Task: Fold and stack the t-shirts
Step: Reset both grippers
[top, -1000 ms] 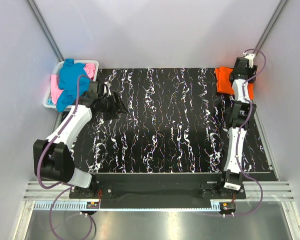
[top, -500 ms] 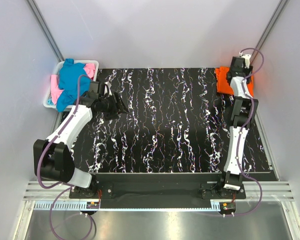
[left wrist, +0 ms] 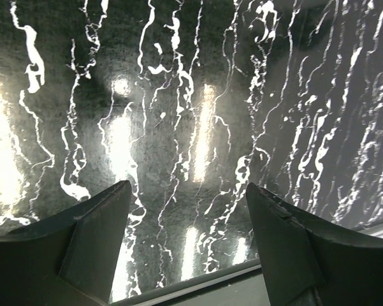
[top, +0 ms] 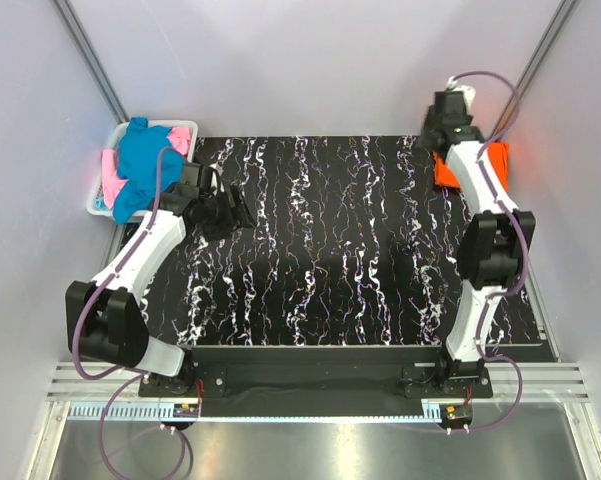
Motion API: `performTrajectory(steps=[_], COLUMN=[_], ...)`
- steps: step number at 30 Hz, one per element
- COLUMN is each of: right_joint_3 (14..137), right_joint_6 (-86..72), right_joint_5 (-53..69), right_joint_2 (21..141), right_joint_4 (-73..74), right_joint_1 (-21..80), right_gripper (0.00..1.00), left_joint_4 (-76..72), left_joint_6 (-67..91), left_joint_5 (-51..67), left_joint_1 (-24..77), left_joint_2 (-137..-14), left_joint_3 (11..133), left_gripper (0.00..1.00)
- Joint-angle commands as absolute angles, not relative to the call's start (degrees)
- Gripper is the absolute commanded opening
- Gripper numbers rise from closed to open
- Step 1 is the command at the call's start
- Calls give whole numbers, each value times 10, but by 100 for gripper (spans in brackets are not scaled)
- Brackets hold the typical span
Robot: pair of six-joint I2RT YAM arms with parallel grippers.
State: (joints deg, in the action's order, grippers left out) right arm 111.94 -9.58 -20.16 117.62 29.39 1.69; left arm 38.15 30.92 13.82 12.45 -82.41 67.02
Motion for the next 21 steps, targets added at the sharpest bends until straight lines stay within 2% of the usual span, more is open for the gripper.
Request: performTrajectory(steps=[1, 2, 3, 4, 5, 12, 21], right_joint_3=[1052, 1036, 1003, 989, 973, 829, 809], right_joint_6=[-139, -143, -144, -151, -151, -221, -230], right_joint_5=[-172, -177, -172, -170, -165, -111, -82], right_joint_2=[1119, 1091, 1079, 1064, 1036, 928, 926], right_joint_4=[338, 343, 341, 340, 338, 285, 273], right_joint_1=[83, 97, 114, 124, 132, 163, 206], right_gripper=[69, 83, 88, 95, 100, 100, 100], left_joint_4=[404, 410, 416, 419, 422, 438, 441], left_joint_6=[279, 268, 263, 259, 252, 236, 237], left_joint_5=[109, 99, 94, 85, 63, 1, -35], left_joint_1=[136, 138, 142, 145, 148, 170, 185], left_joint_2=[-806, -803, -795, -791, -786, -759, -748], left_joint_3=[710, 716, 718, 718, 718, 710, 712], left_gripper=[80, 82, 84, 94, 99, 99, 99])
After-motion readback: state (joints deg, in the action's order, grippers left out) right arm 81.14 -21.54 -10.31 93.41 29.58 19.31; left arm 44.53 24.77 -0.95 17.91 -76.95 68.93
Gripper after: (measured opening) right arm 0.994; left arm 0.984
